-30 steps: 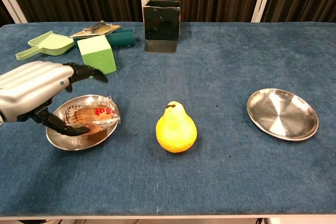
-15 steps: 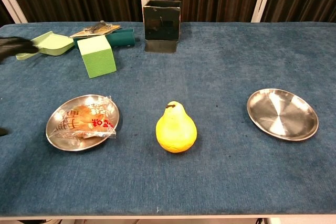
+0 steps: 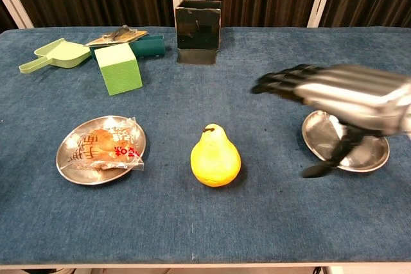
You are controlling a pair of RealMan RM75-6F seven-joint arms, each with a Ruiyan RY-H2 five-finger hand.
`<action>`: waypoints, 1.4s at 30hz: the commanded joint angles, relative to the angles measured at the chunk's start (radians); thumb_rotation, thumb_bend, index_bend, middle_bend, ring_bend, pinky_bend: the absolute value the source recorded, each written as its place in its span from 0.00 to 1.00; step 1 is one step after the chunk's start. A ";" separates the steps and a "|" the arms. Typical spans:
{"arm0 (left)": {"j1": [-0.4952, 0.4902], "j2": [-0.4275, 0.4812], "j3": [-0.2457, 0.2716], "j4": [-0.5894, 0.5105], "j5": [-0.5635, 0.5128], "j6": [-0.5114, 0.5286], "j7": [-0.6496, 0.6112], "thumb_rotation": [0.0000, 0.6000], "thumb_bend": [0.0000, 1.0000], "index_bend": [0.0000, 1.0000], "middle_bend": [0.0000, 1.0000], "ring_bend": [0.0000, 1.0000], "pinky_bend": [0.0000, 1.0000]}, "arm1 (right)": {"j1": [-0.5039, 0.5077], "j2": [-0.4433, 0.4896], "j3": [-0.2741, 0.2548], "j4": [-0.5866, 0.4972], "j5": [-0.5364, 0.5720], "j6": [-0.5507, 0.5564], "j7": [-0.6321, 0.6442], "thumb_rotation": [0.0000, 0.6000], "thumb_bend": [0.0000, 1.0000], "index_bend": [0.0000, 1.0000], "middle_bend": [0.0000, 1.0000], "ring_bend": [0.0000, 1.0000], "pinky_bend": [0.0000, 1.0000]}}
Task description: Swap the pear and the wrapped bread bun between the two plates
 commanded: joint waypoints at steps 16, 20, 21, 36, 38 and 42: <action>0.036 0.007 -0.055 0.014 0.007 -0.051 -0.036 1.00 0.01 0.00 0.00 0.00 0.21 | 0.273 -0.270 0.029 0.101 0.450 -0.068 -0.204 0.96 0.48 0.50 0.45 0.43 0.40; 0.043 0.008 -0.062 0.015 0.012 -0.054 -0.041 1.00 0.01 0.00 0.00 0.00 0.21 | 0.277 -0.273 0.017 0.106 0.438 -0.033 -0.187 1.00 0.51 0.66 0.58 0.57 0.52; 0.046 0.008 -0.064 0.016 0.014 -0.054 -0.043 1.00 0.01 0.00 0.00 0.00 0.21 | 0.276 -0.270 0.013 0.107 0.426 -0.020 -0.181 1.00 0.51 0.68 0.60 0.59 0.54; 0.057 0.016 -0.090 0.032 0.032 -0.073 -0.081 1.00 0.01 0.00 0.00 0.00 0.21 | 0.130 -0.027 -0.060 0.117 0.182 0.226 -0.020 1.00 0.52 0.70 0.63 0.61 0.56; 0.055 0.012 -0.092 0.034 0.032 -0.084 -0.080 1.00 0.01 0.00 0.00 0.00 0.21 | 0.115 -0.012 -0.074 0.150 0.178 0.219 0.019 1.00 0.52 0.69 0.63 0.61 0.56; 0.051 0.004 -0.096 0.036 0.030 -0.105 -0.070 1.00 0.01 0.00 0.00 0.00 0.21 | 0.100 -0.015 -0.095 0.220 0.165 0.185 0.107 1.00 0.52 0.67 0.63 0.60 0.56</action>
